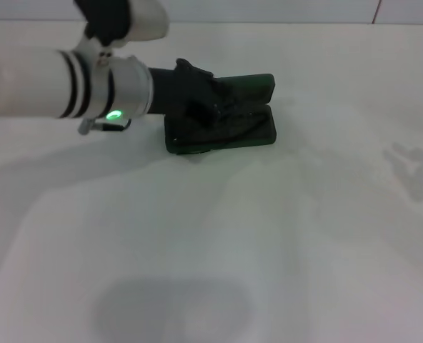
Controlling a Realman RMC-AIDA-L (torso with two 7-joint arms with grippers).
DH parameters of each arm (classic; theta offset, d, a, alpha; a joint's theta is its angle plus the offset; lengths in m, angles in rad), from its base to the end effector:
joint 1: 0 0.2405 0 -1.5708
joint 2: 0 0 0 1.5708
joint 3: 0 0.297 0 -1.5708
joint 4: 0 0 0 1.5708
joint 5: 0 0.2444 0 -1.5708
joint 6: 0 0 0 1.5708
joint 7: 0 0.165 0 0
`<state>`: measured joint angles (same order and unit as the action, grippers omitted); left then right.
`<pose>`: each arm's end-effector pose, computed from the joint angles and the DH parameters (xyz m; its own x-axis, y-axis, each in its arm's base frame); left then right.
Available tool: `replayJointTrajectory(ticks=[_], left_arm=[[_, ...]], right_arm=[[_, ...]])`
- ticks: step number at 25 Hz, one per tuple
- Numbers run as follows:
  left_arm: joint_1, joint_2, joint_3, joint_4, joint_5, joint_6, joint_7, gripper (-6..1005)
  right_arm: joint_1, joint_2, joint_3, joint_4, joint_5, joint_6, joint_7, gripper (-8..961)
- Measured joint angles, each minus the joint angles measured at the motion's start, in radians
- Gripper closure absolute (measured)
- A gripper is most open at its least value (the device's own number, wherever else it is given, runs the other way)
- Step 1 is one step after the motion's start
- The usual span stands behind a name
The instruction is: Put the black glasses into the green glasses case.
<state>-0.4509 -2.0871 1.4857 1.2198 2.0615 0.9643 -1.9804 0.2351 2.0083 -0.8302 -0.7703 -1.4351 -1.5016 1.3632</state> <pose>-0.1959 0.4336 -0.0749 0.9432 0.2541 0.2140 0.3249 -0.8396 -0.4353 0.3551 0.3455 0.0531 0.6126 -0.1917 -0.7668 -0.6283 -0.7068 -0.3252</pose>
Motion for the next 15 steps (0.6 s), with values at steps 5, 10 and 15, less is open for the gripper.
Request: replayJointTrajectory(ticks=[5,10,15], left_arm=[[-0.090,-0.002,0.057,-0.040,0.207,0.003,-0.156,719],[-0.138,-0.003,0.151,-0.040,0.351,-0.010,-0.287,720],[-0.162,-0.006,0.229,-0.024,0.473,-0.030,-0.399,722]], right_arm=[[0.014,-0.004,0.001,0.041,0.000,0.005,-0.032,771],[0.018,-0.005,0.000,0.064,0.000,0.013,-0.048,770],[0.017,-0.006,0.000,0.071,0.001,0.023,-0.056,770]])
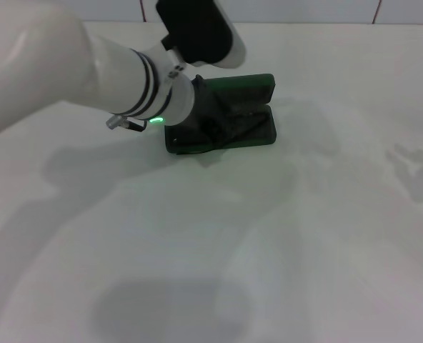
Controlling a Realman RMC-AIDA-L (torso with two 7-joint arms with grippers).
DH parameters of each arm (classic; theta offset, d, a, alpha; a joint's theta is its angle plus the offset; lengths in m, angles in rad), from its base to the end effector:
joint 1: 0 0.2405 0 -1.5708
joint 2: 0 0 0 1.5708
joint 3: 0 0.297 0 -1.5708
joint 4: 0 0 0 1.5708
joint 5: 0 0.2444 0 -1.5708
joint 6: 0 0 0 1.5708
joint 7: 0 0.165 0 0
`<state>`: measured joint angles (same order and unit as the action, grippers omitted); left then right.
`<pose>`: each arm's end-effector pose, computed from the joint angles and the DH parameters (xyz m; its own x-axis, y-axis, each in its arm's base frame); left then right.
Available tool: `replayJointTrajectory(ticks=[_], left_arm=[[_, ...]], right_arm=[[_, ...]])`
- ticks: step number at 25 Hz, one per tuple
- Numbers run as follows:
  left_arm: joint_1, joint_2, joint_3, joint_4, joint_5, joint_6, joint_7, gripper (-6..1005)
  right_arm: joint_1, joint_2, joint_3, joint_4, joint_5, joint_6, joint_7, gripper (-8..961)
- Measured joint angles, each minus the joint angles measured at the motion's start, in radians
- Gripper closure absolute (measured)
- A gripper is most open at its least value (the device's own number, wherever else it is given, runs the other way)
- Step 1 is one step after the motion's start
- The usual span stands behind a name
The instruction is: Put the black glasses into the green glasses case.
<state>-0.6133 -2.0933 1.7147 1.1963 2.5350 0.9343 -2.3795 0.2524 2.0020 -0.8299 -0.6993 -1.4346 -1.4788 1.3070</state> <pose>-0.1717 0.4450 -0.1204 0.9570 0.2558 -0.1368 0.1524 -0.8446 -0.5132 0.3637 0.3476 0.0431 0.6176 -0.1982 -0.7611 -0.6371 -0.6935 -0.3364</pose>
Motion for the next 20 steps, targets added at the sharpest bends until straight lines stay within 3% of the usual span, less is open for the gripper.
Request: replayJointTrajectory(ticks=[9,20], left_arm=[[-0.045,-0.005,0.082,0.000,0.163,-0.003,-0.135,724],[-0.107,-0.005,0.098,-0.097,0.191,-0.003,-0.153,726]], right_arm=[[0.000,-0.002,0.000,0.026,0.001,0.003,-0.006,769],[-0.002,-0.006,0.000,0.053,0.004,0.006,-0.023,769]])
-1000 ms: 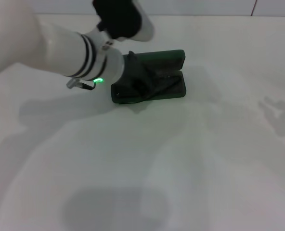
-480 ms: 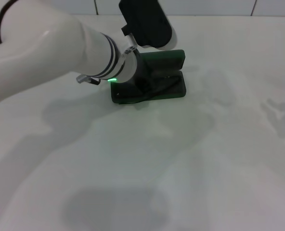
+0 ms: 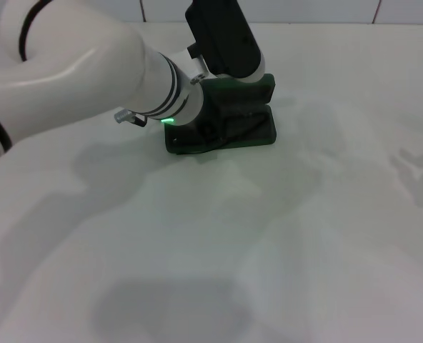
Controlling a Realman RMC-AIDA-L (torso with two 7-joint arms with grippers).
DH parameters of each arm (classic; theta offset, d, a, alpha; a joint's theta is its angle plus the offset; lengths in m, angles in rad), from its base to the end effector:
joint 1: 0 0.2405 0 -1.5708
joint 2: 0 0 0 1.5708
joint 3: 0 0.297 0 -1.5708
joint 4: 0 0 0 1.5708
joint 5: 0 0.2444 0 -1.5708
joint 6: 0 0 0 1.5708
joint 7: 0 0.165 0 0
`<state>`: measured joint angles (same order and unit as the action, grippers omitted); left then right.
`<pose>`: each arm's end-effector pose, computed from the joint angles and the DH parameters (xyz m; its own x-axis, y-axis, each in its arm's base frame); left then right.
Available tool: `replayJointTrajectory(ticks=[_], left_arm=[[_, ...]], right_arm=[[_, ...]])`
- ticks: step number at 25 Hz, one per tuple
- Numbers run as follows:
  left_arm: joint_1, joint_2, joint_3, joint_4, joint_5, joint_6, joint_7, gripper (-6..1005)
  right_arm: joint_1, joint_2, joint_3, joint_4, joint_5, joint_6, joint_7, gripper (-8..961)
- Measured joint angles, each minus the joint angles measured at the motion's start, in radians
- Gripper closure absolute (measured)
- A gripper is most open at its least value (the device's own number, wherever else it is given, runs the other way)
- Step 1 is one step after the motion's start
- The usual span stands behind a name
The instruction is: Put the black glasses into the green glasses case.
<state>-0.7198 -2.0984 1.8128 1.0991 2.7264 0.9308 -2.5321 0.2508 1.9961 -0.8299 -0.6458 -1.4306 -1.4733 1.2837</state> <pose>-0.1701 0.4555 -0.1384 0.9207 0.2436 -0.3049 0.0391 -0.8349 -0.5489 0.3734 0.3423 0.0362 0.6043 -0.2216 -0.7653 -0.6600 -0.6773 -0.3251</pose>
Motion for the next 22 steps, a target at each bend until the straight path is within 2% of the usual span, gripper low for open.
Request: replayJointTrajectory(ticks=[22], left_arm=[[-0.014,-0.002,0.015,-0.036,-0.004,-0.038,-0.003,743]], right_arm=[[0.006,0.001,0.014,0.020,-0.004,0.004,-0.009,767]])
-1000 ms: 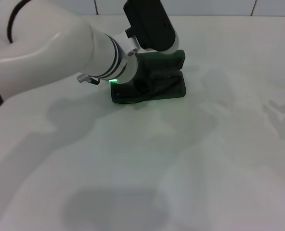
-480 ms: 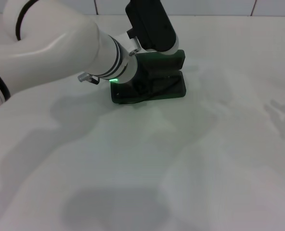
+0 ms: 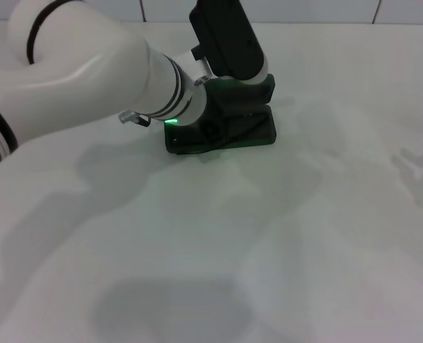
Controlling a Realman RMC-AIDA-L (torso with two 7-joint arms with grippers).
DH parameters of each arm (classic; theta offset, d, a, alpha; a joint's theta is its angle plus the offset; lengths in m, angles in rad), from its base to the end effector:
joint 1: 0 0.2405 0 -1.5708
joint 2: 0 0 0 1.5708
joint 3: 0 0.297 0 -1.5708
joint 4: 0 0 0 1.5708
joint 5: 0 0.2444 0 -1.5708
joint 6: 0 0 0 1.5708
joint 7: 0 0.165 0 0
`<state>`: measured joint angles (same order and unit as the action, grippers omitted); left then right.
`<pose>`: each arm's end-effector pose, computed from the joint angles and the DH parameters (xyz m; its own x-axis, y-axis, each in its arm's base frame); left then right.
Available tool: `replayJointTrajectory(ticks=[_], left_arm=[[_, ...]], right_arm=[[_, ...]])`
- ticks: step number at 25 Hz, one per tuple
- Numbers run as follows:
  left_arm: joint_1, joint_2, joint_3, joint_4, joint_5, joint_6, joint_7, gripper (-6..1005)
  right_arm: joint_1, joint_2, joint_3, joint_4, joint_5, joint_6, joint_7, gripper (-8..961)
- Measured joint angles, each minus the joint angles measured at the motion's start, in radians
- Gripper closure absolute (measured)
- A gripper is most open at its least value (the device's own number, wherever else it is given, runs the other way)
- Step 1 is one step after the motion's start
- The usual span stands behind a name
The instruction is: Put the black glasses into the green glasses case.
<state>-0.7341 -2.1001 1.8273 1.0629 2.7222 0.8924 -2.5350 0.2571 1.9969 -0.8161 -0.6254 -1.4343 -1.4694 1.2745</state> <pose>-0.1709 0.4581 -0.1444 0.9236 0.2341 -0.3036 0.0300 -0.8336 -0.5516 0.3759 0.3428 0.0344 0.5977 -0.2244 -0.7697 -0.6693 -0.6681 -0.3250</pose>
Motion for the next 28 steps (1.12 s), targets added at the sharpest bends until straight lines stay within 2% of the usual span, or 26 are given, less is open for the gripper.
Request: replayJointTrajectory(ticks=[8,28], left_arm=[[-0.039,-0.003,0.016,-0.069,-0.006,-0.007,-0.018,785],[-0.040,-0.002,0.041,-0.027,0.002,0.022,-0.057,859]], right_arm=[[0.001,0.000,0.000,0.004,0.000,0.000,-0.001,767],[-0.004,0.002,0.000,0.006,0.005,0.000,-0.010,765]])
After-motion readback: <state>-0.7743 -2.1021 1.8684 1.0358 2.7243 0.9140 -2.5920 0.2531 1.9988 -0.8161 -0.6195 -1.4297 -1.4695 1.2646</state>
